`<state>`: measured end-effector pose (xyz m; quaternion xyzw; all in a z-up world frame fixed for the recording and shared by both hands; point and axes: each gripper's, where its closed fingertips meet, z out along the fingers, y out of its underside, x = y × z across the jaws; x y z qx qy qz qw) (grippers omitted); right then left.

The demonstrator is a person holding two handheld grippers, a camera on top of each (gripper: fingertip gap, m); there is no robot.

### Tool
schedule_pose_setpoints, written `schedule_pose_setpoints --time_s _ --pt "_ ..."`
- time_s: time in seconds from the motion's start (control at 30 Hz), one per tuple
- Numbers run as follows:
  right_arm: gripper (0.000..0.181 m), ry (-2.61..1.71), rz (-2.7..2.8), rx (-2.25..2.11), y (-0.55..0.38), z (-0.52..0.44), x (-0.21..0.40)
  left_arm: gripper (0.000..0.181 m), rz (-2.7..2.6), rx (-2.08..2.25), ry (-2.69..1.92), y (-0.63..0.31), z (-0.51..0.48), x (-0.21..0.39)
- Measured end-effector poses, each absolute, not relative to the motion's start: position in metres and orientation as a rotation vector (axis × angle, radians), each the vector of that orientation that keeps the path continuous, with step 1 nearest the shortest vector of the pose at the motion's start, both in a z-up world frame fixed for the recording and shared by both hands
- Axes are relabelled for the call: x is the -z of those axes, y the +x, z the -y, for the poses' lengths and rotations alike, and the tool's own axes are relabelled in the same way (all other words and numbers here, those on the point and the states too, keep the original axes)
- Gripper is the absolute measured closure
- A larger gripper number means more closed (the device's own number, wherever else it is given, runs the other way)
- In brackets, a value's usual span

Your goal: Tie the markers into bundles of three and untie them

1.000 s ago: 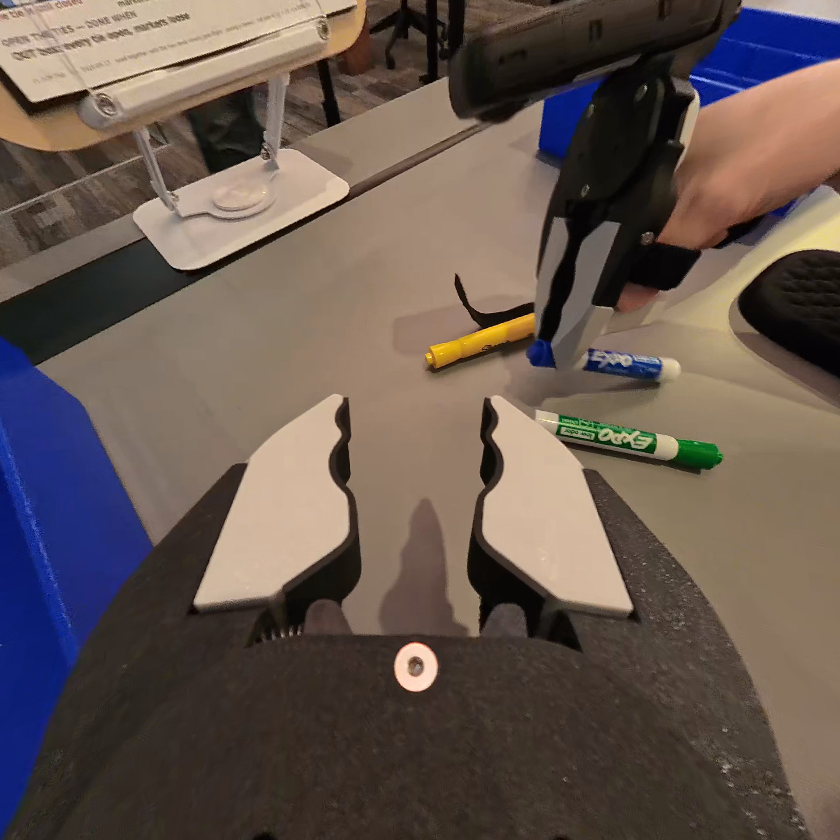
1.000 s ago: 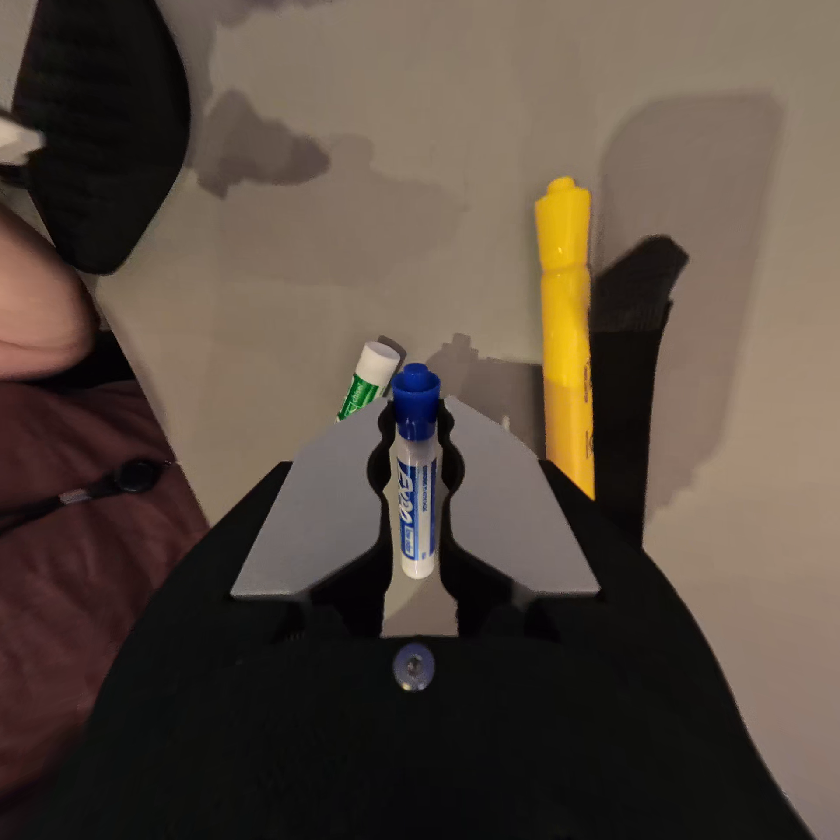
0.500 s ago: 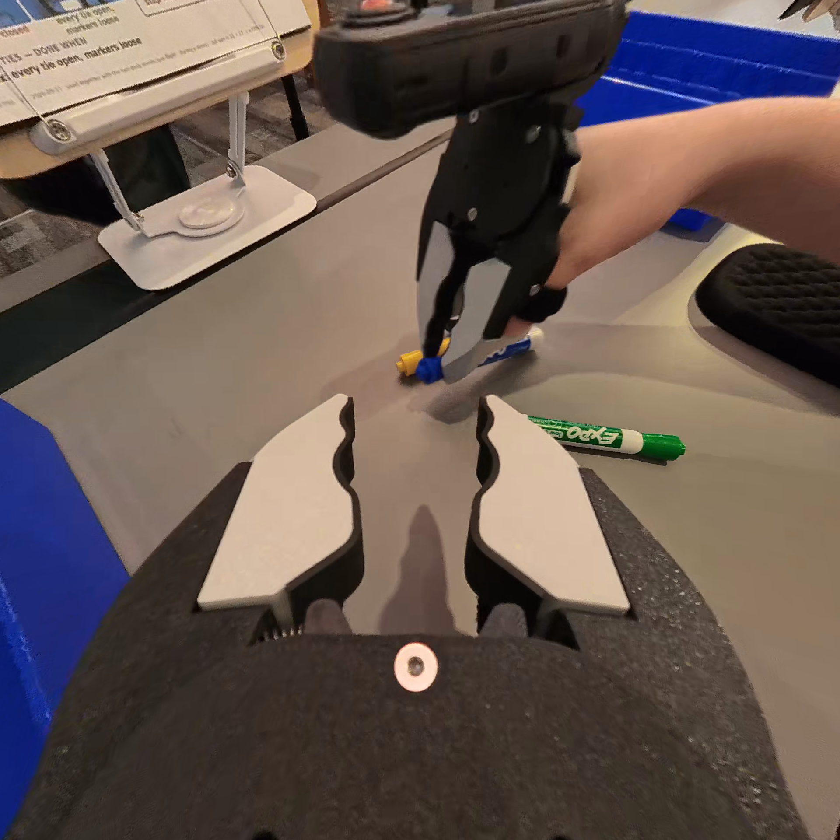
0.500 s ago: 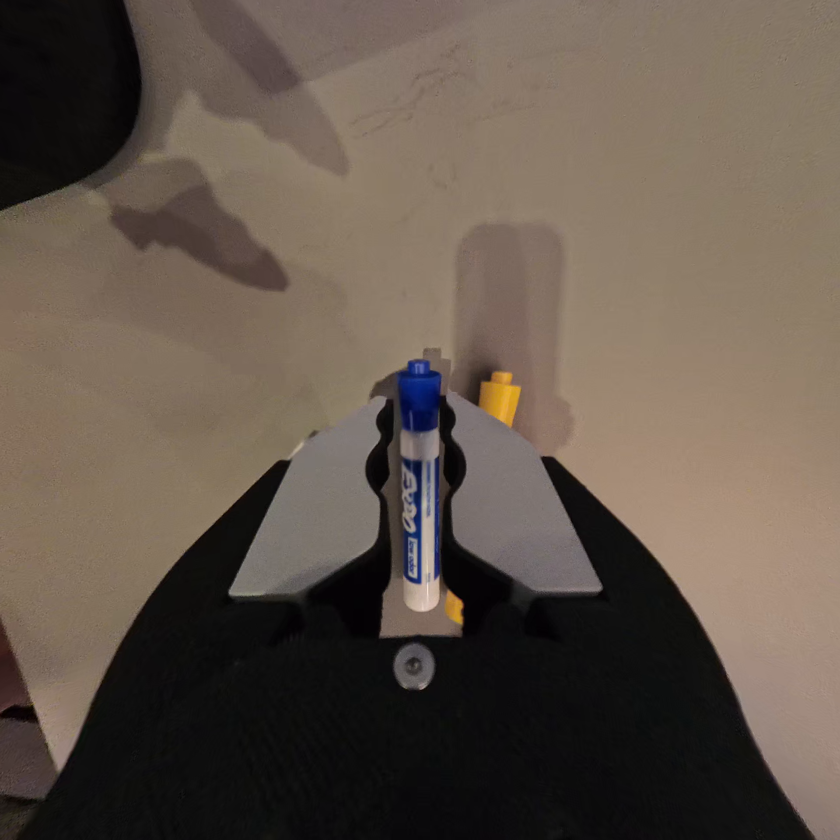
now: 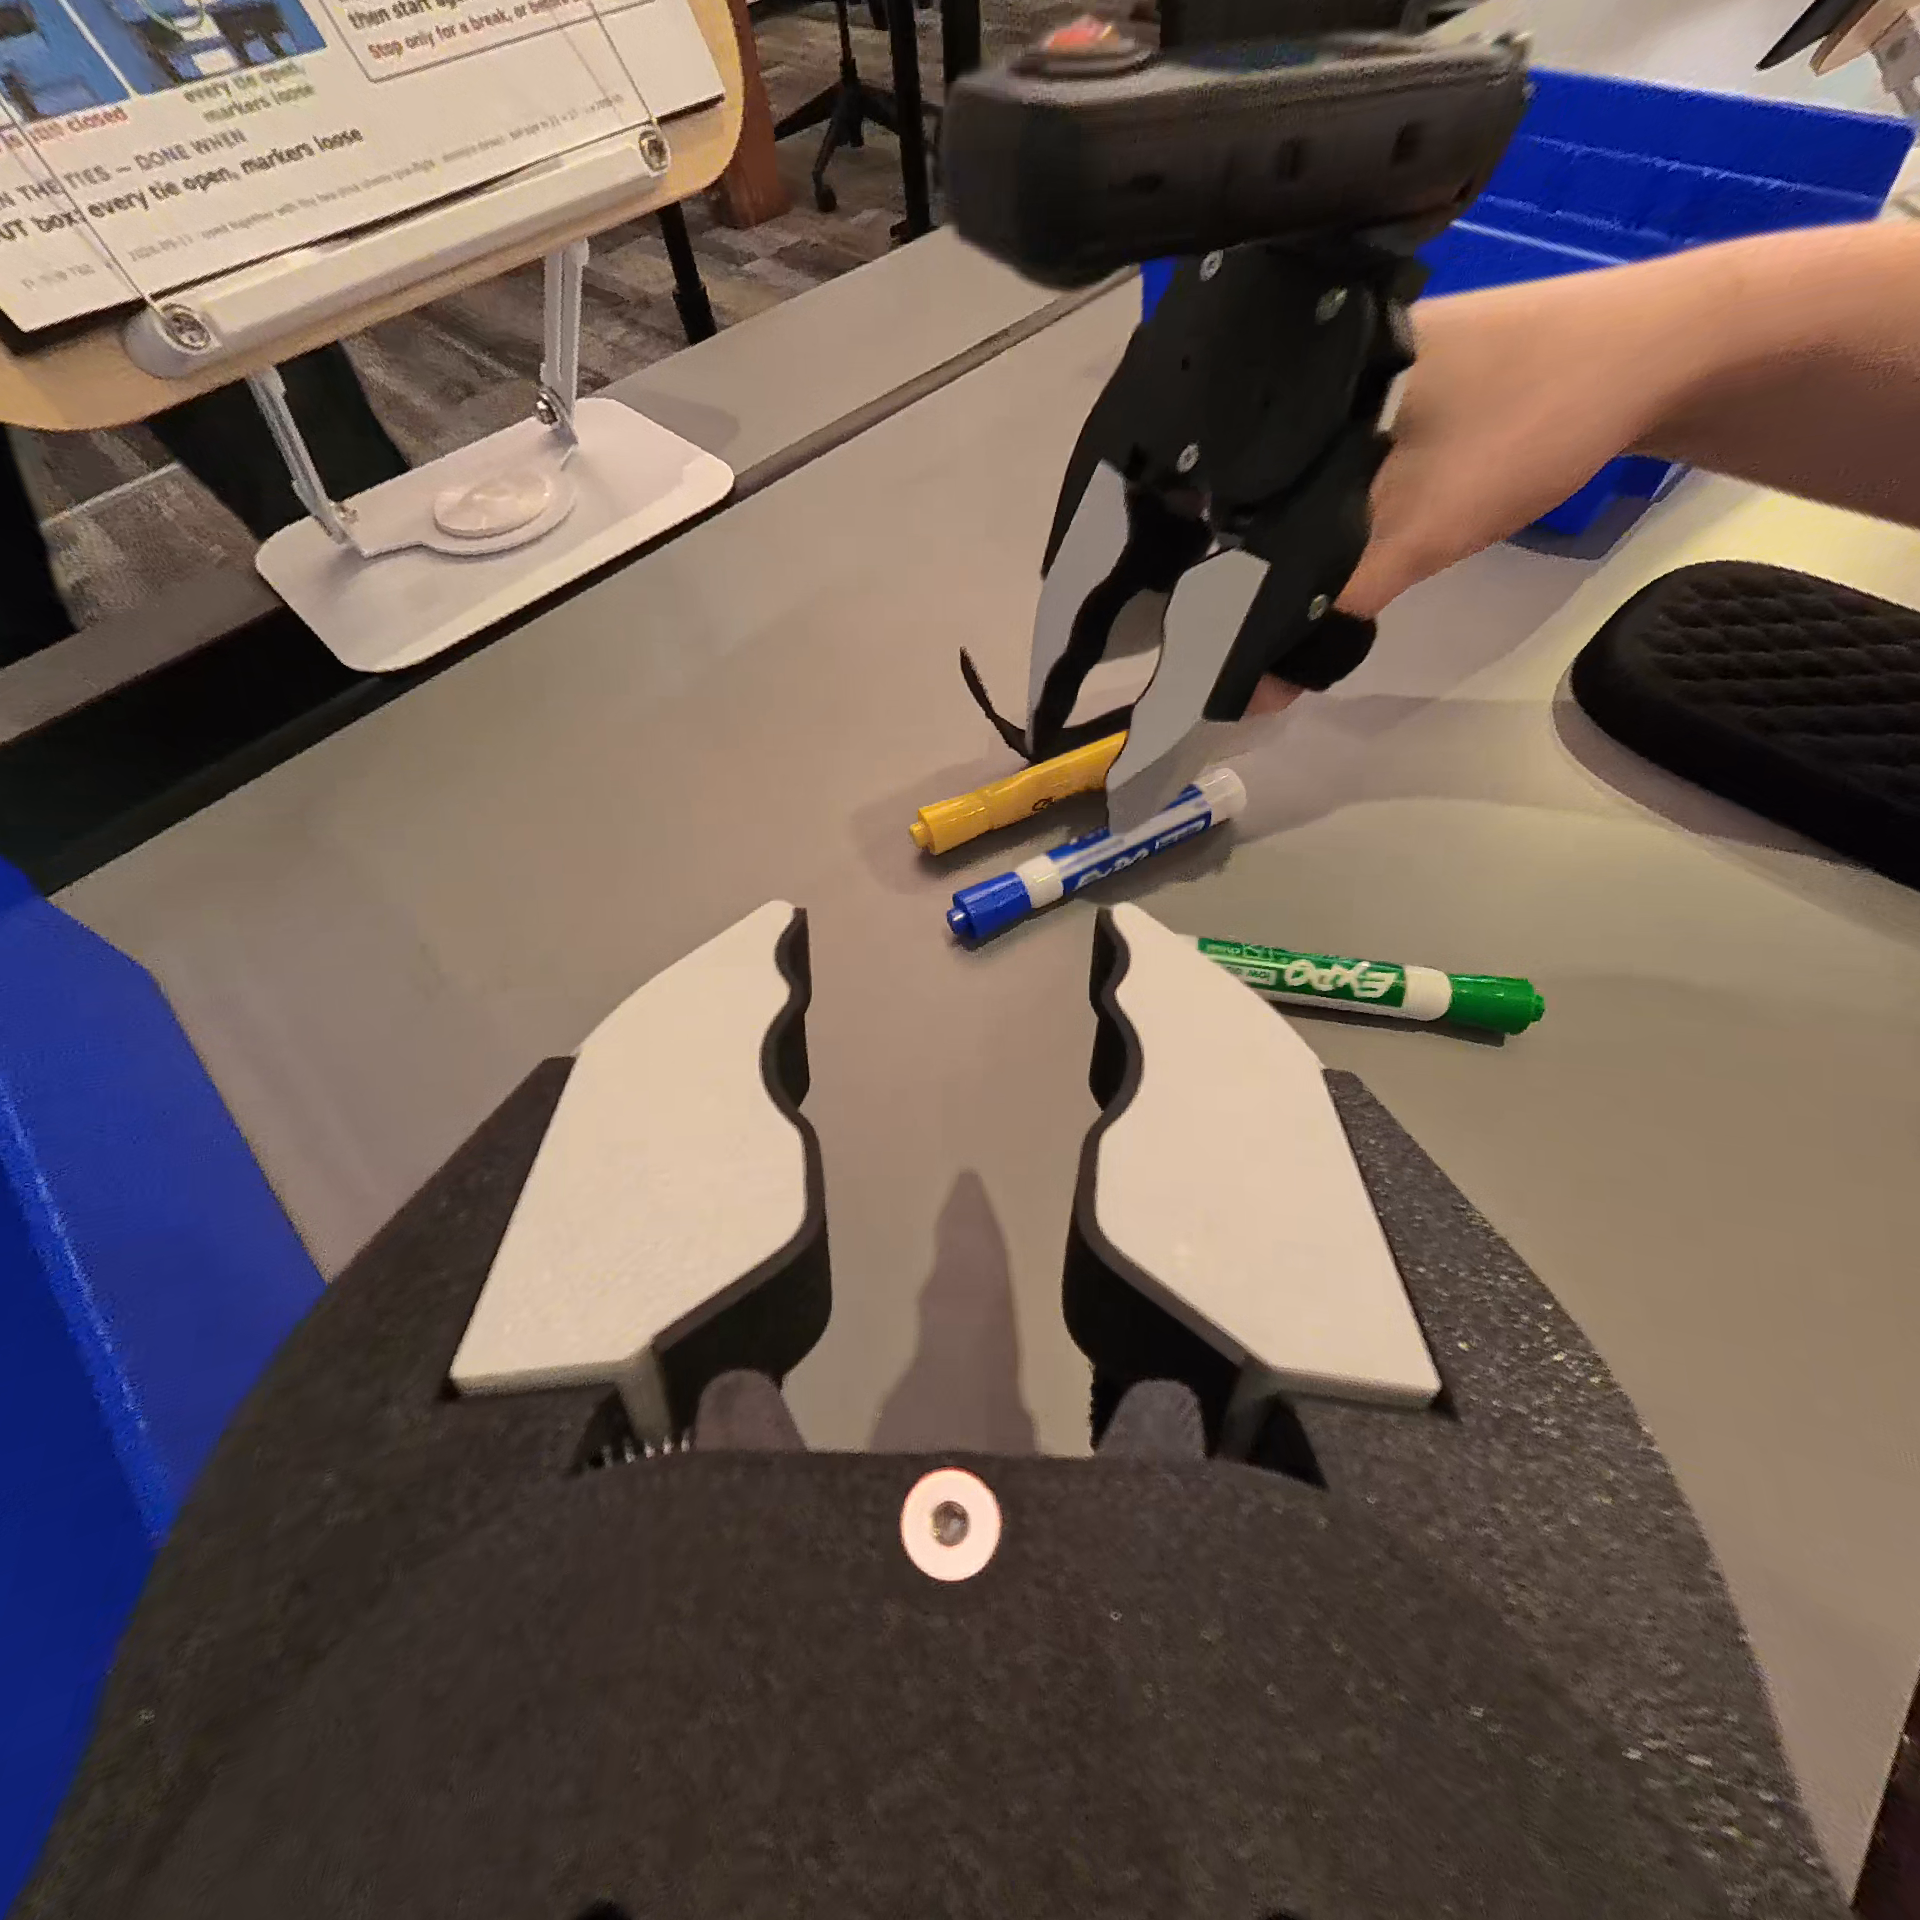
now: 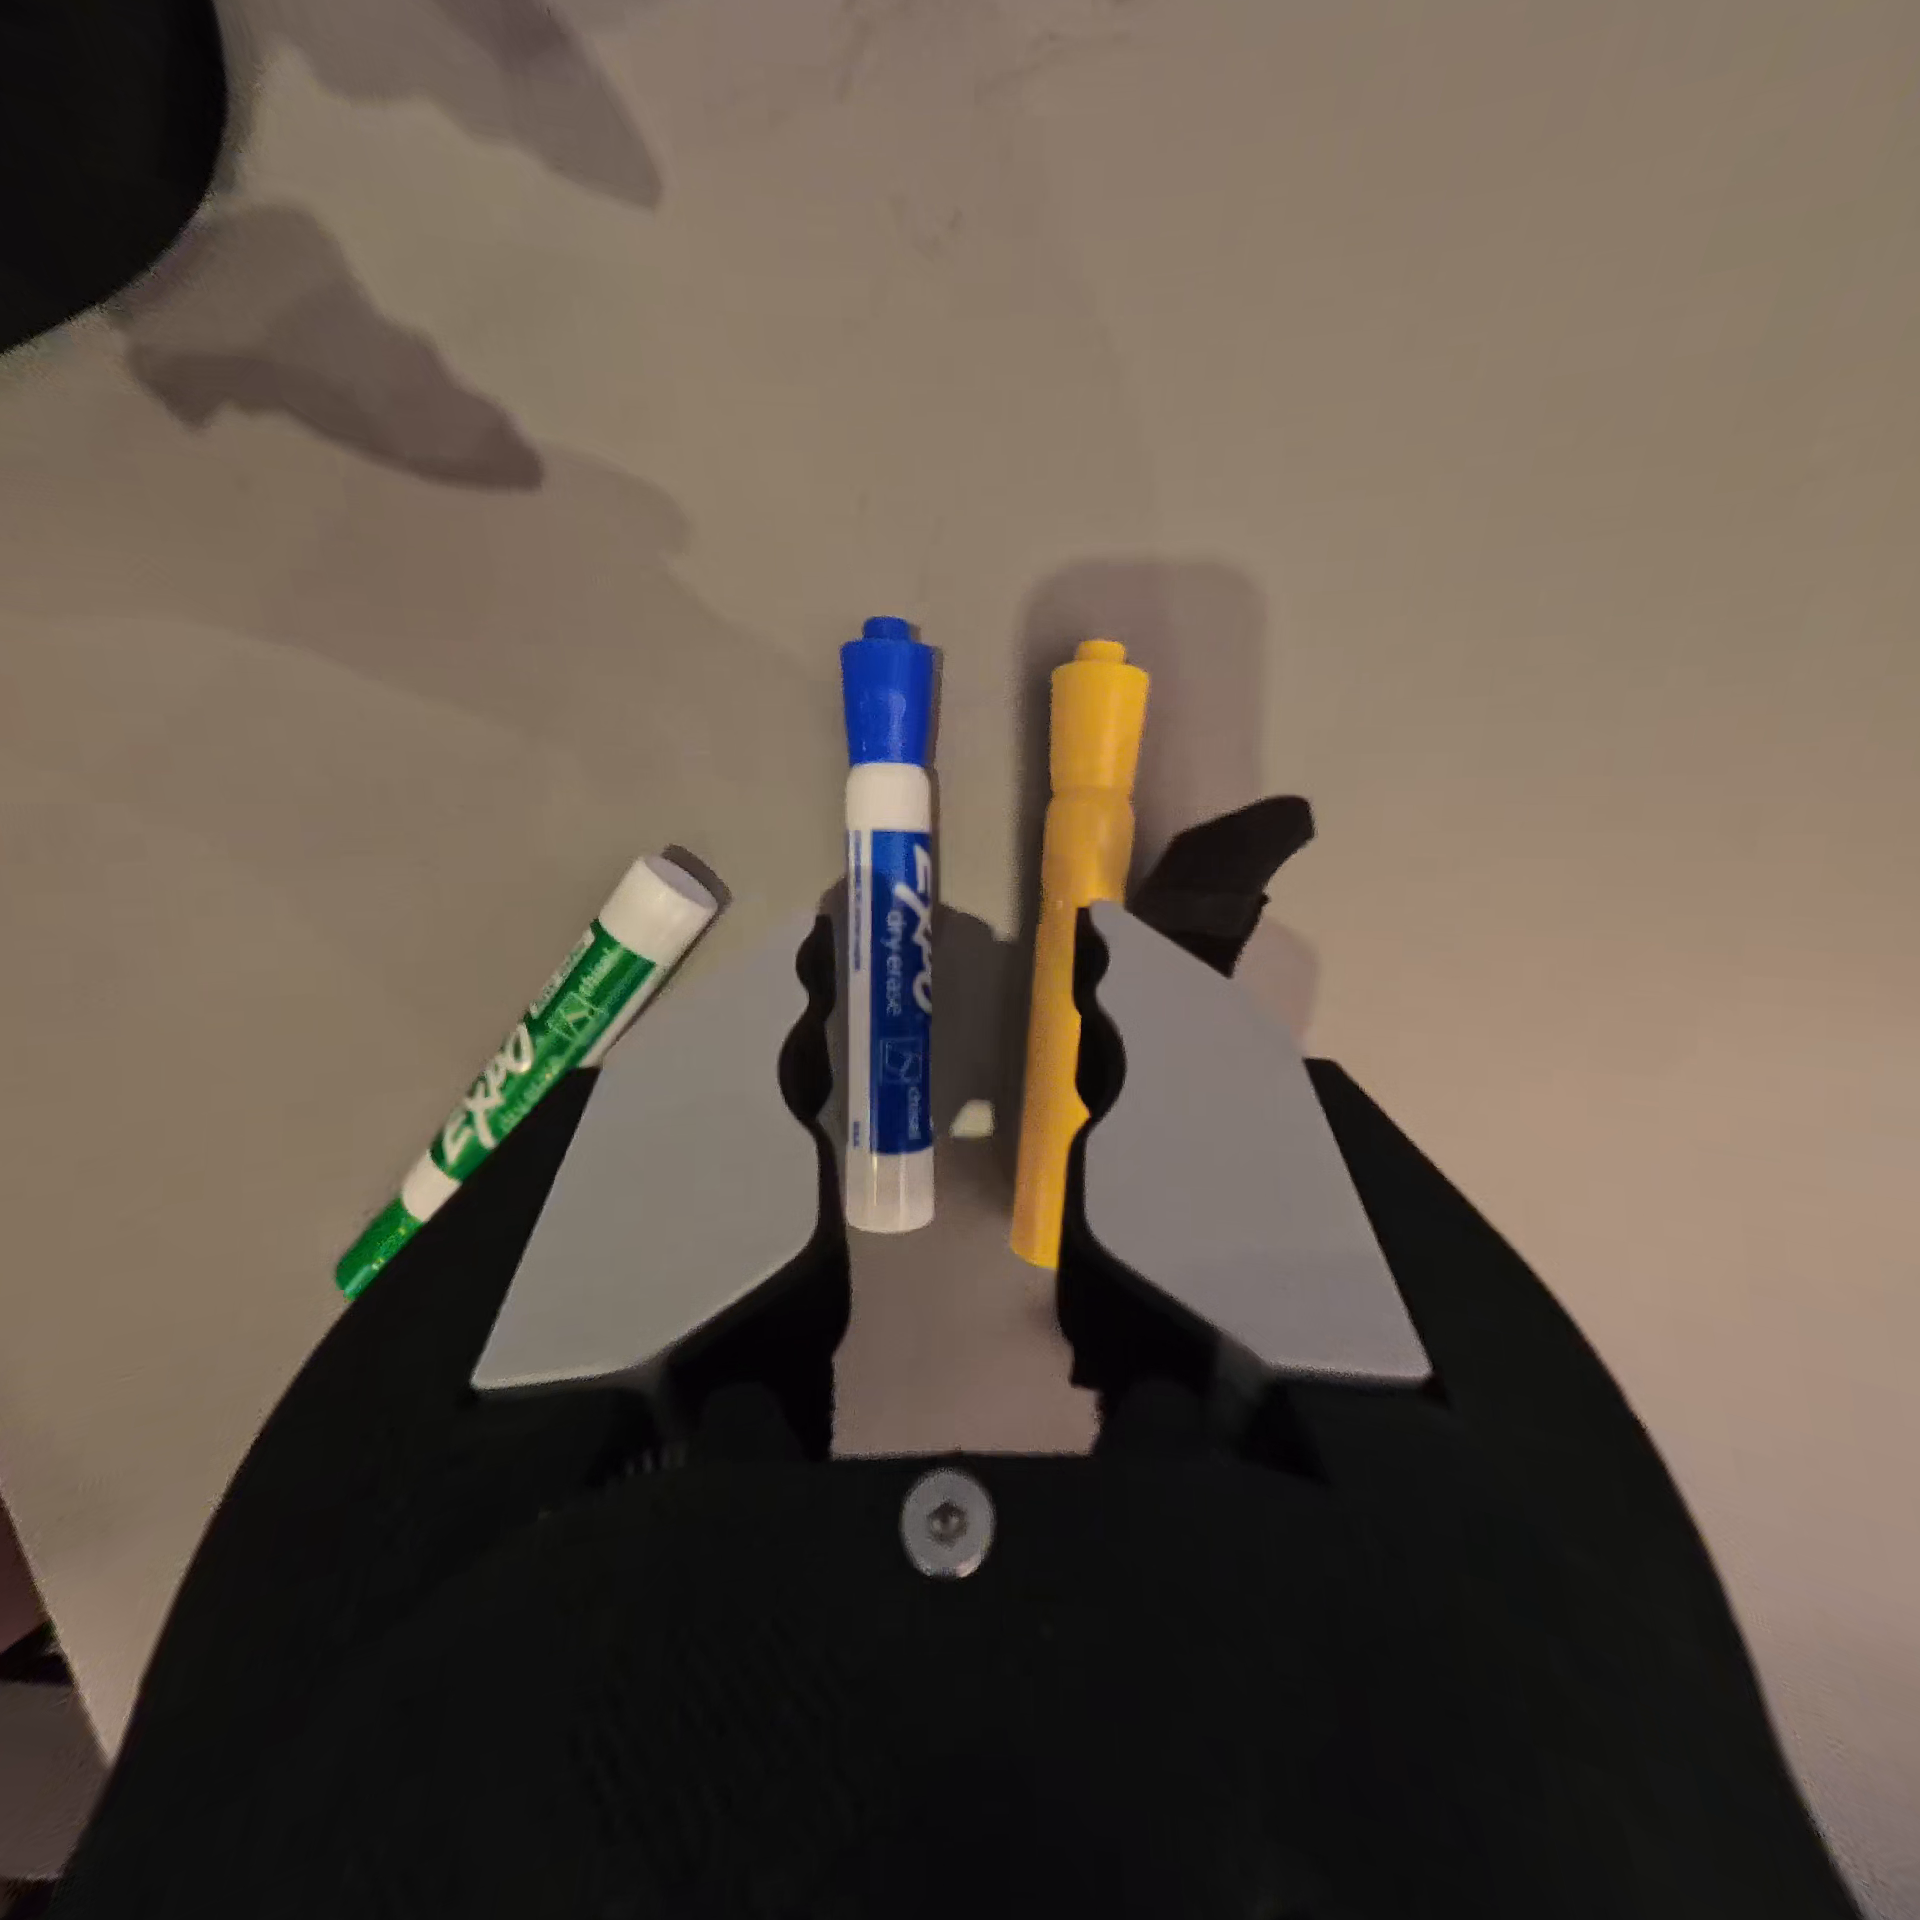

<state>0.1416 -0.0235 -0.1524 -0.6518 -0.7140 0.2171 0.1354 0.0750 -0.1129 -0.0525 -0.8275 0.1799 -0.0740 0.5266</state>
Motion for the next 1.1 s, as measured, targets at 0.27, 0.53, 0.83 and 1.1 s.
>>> schedule_pose_setpoints --time_s 0.27,0.53,0.83,1.1 --pt "0.135 -1.874 2.103 -0.457 0.132 0.014 0.166 0.129 -0.46 0.166 -1.999 0.08 0.106 0.053" --pt "0.162 -2.001 2.117 -0.498 0.131 0.01 0.178 0.13 -0.389 0.167 -2.005 0.066 0.099 0.053" --pt "0.158 -2.12 2.13 -0.59 0.138 0.01 0.174 0.131 -0.371 0.156 -2.005 0.06 0.108 0.057" --pt "0.159 -1.994 2.19 -0.533 0.132 0.05 0.166 0.132 -0.393 0.17 -2.044 0.063 0.109 0.071"
